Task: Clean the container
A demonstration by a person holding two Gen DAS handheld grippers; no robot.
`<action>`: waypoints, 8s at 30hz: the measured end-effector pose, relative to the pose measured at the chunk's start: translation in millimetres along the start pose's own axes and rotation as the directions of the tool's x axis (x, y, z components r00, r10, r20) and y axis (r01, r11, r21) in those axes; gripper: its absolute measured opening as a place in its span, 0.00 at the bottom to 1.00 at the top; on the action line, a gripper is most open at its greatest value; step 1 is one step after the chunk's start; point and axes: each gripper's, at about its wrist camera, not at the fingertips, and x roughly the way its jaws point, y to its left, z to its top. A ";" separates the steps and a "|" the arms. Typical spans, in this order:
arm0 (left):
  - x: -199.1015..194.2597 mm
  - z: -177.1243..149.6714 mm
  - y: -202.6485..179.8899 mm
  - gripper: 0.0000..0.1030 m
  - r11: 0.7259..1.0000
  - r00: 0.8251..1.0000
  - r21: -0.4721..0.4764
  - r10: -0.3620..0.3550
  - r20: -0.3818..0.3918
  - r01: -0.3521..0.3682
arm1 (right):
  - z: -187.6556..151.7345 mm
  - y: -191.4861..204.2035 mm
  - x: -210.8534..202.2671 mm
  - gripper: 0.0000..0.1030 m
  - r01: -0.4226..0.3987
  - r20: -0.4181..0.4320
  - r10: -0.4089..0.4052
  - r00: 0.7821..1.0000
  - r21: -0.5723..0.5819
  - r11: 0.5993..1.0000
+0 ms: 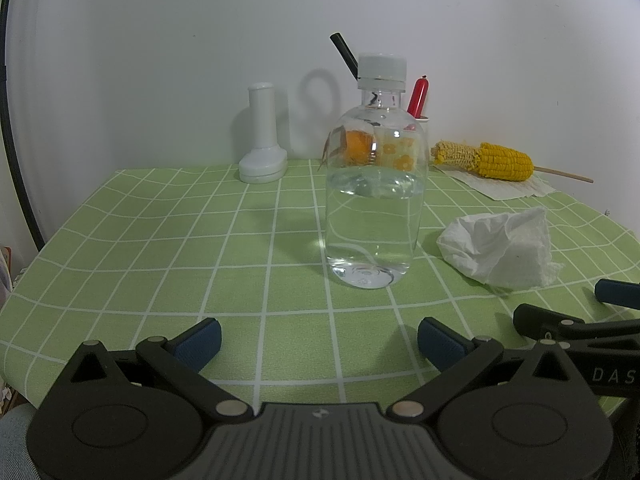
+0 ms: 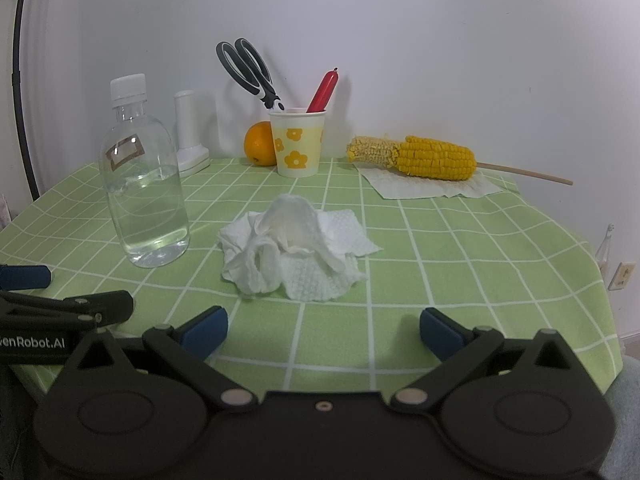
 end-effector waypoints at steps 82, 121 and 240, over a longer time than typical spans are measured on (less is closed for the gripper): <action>-26.2 83.7 5.0 0.63 0.992 0.972 0.096 -0.102 0.214 0.083 | 53.1 -16.9 61.4 0.56 -0.304 -0.054 0.300 0.952 -0.118 0.945; -4.6 82.2 7.6 0.27 0.981 0.972 0.003 -0.193 0.135 0.194 | 47.8 -48.4 88.9 0.16 -0.609 0.188 0.666 0.722 0.628 0.484; -14.2 95.0 10.4 0.27 0.967 0.960 0.009 -0.255 0.113 0.255 | 36.8 -45.2 97.2 0.16 -0.560 -0.021 0.736 0.676 0.635 0.532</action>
